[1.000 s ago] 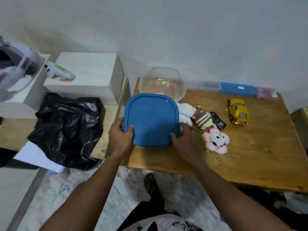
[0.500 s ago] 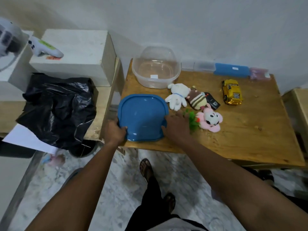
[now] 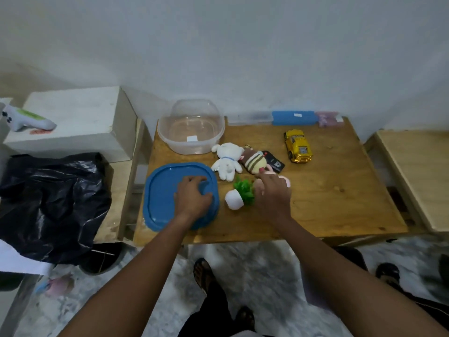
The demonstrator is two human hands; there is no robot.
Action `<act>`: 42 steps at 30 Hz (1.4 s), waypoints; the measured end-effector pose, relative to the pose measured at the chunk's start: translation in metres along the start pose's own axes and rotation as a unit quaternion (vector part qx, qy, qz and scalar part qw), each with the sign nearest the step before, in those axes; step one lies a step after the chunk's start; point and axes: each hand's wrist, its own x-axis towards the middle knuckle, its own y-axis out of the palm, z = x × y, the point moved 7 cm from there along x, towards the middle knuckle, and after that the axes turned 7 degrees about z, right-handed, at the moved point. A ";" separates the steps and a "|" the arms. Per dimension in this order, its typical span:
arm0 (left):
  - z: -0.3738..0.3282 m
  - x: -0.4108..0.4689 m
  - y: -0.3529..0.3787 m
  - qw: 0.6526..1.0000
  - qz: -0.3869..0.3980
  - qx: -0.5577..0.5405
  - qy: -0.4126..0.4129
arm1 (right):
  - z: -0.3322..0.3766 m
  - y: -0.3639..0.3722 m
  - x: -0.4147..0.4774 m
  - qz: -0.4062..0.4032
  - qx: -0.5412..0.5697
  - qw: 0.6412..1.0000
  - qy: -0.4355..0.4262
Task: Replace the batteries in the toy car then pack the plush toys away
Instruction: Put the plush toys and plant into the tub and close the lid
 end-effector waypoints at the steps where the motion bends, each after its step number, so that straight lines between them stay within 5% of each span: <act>1: -0.012 0.003 0.006 1.000 0.013 -0.003 0.017 | -0.011 -0.003 0.000 0.012 -0.006 1.000 0.016; 5: -0.041 0.020 0.024 0.998 0.025 0.006 0.050 | -0.046 -0.003 0.010 0.103 -0.008 0.993 0.064; 12: -0.078 0.065 0.041 0.992 0.011 0.003 0.126 | -0.063 0.001 0.068 0.096 0.025 0.993 0.071; 17: -0.077 0.106 0.042 0.998 0.008 0.046 0.039 | -0.073 0.015 0.110 0.128 0.004 0.990 0.060; 27: -0.073 0.128 0.051 0.999 0.001 -0.048 0.016 | -0.085 0.046 0.147 0.212 0.008 0.973 0.087; 33: -0.094 0.105 0.015 0.983 -0.072 -0.123 0.116 | -0.113 0.039 0.156 0.243 0.103 0.952 0.158; 37: -0.098 0.109 -0.033 0.966 -0.157 -0.160 0.127 | -0.101 0.027 0.171 0.200 0.194 0.940 0.198; 42: -0.079 0.147 -0.080 0.945 -0.268 -0.172 0.077 | -0.043 -0.005 0.202 0.038 0.269 0.950 0.155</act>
